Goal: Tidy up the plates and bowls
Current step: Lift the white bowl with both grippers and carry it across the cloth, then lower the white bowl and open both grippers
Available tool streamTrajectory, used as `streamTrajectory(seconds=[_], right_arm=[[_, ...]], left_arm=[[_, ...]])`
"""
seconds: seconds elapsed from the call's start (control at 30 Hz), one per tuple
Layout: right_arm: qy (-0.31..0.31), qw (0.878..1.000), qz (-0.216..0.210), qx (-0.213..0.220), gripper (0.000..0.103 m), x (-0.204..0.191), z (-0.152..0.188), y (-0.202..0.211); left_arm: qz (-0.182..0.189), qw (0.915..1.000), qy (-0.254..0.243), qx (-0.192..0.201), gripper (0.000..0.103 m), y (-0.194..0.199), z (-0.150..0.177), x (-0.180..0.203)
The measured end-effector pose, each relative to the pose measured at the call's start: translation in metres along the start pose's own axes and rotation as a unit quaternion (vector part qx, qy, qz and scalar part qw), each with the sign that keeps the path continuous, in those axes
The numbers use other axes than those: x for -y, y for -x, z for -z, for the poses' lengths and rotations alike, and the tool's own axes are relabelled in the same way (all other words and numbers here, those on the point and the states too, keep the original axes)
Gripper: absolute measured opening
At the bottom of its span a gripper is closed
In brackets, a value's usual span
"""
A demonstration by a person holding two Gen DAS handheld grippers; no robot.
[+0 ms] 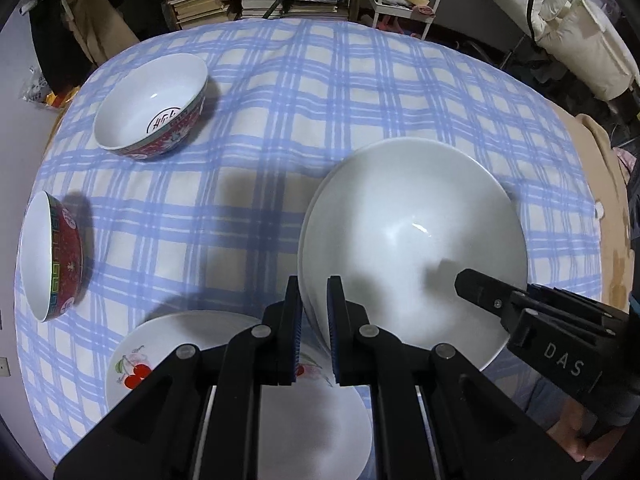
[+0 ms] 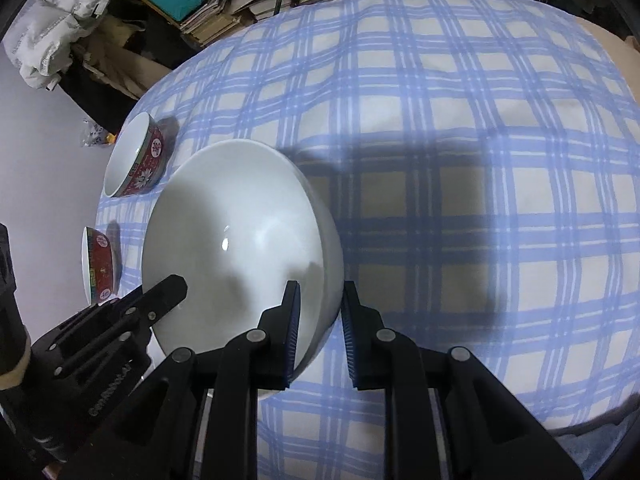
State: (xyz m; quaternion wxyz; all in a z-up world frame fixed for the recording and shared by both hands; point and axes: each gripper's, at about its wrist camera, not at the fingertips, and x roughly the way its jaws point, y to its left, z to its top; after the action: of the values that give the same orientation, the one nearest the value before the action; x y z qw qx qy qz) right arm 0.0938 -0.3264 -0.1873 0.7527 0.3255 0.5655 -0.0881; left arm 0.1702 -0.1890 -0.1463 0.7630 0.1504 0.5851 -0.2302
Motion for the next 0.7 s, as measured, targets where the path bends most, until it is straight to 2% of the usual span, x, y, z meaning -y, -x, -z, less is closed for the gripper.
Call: streamTrajectory(seconds=[0.17,0.53,0.7], right_arm=[[0.005,1.0,-0.002,0.001,0.021,0.001,0.003,-0.002],[0.039,0.999,0.025,0.011,0.024,-0.011,0.009,0.007],[0.031,0.999,0.024,0.025,0.024,-0.01,0.006,0.022]], left_arm=[[0.011,0.9999,0.01,-0.008,0.011,-0.004,0.0,-0.005],[-0.019,0.9997,-0.013,-0.002,0.016,0.007,0.005,-0.001],[-0.03,0.9993,-0.018,0.016,0.017,0.03,0.006,-0.006]])
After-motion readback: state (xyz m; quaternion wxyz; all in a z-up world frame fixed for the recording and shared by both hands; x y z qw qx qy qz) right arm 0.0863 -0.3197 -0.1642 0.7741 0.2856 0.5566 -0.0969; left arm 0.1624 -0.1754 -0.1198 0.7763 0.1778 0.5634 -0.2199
